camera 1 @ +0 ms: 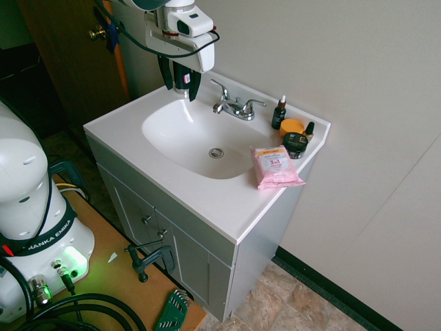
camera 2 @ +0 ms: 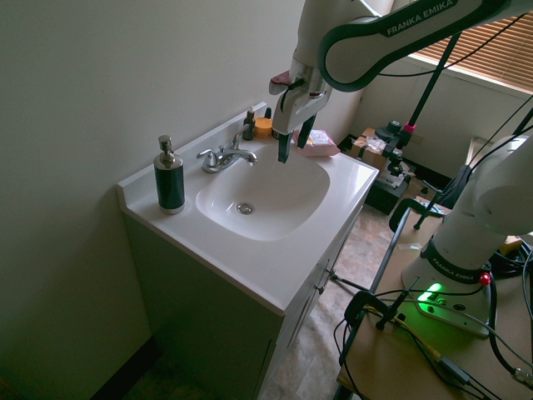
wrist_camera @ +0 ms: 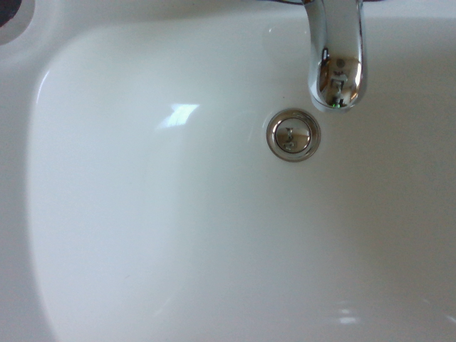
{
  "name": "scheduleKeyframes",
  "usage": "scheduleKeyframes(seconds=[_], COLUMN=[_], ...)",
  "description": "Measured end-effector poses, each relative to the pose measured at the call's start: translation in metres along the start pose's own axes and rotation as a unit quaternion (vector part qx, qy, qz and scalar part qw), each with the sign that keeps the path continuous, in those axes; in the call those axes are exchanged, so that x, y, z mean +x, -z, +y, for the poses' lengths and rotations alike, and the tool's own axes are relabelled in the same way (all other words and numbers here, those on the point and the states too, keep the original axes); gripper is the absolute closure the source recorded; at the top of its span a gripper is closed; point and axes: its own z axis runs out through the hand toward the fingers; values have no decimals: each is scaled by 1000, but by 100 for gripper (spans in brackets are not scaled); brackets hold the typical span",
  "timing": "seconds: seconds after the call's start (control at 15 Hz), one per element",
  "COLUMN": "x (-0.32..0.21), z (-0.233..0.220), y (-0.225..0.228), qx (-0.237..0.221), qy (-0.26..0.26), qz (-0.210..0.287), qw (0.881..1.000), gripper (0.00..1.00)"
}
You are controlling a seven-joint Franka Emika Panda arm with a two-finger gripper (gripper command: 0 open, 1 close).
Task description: Push the sanitizer
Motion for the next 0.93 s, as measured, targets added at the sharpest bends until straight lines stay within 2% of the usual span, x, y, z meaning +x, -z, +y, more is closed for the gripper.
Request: scheduleKeyframes(seconds=[0.27,0.53,0.6,0.93], x=[3,8,6,-3], z=[-9,-83,-106,-209], y=[8,52,62,92], qx=[9,25,25,20], qy=[6,36,46,82], qz=[3,22,24,35], qw=[1000,999,998,996], gripper=[0,0,100,100])
